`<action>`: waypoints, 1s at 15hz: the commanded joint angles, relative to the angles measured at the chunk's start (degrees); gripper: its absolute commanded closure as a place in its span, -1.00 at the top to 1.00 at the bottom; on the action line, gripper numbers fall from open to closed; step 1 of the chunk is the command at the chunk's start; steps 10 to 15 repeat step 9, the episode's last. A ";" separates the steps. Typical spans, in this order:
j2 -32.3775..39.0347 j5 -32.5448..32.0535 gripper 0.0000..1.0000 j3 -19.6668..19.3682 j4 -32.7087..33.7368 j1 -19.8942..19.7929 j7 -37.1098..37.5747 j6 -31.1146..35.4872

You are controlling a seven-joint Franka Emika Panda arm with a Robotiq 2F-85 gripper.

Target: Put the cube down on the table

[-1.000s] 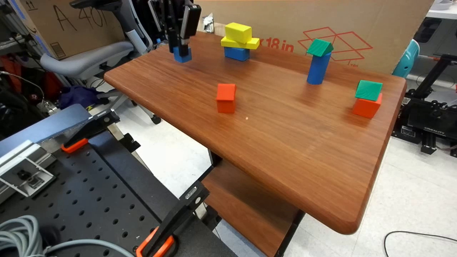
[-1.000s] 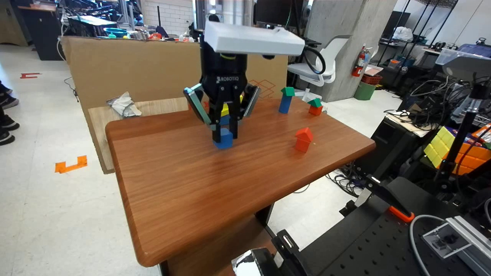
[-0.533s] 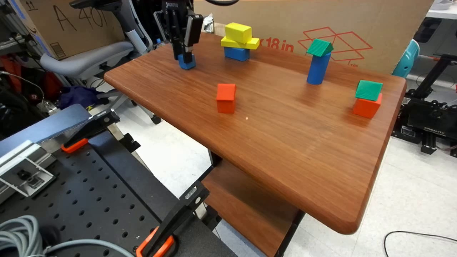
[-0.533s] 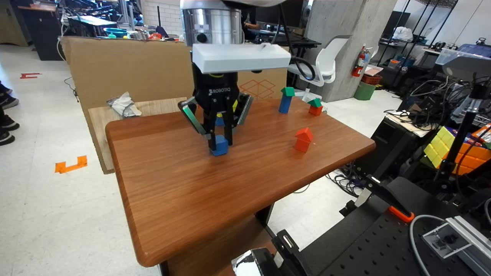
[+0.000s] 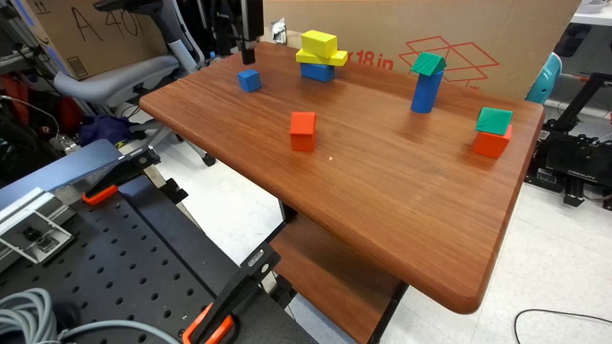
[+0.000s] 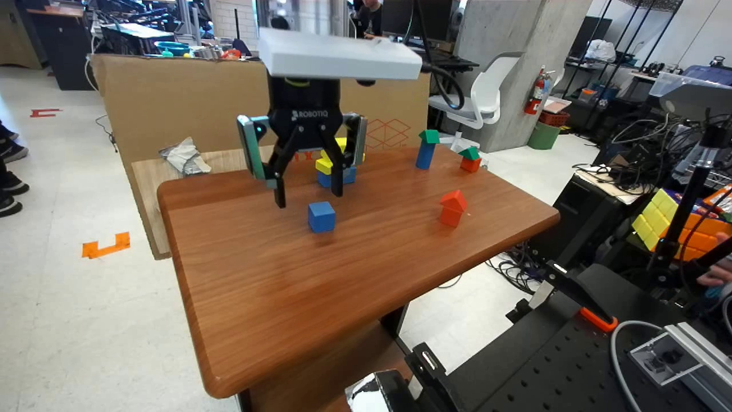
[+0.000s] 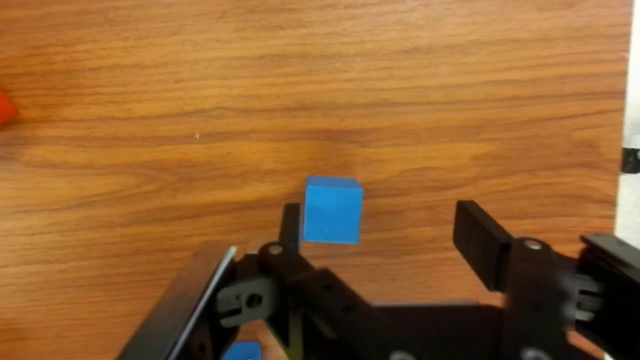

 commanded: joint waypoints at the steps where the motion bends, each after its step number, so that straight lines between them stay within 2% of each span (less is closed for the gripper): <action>1: -10.67 2.84 1.00 0.90 -5.25 -0.27 0.70 -4.14; 4: -18.91 6.84 1.00 1.47 -7.83 -1.58 1.26 -10.04; 5: -20.67 9.72 1.00 1.40 -7.63 -2.26 2.60 -13.93; 9: -26.48 14.71 1.00 -0.58 -8.15 -5.88 2.87 -29.67; 15: -26.48 14.71 1.00 -0.58 -8.15 -5.88 2.87 -29.67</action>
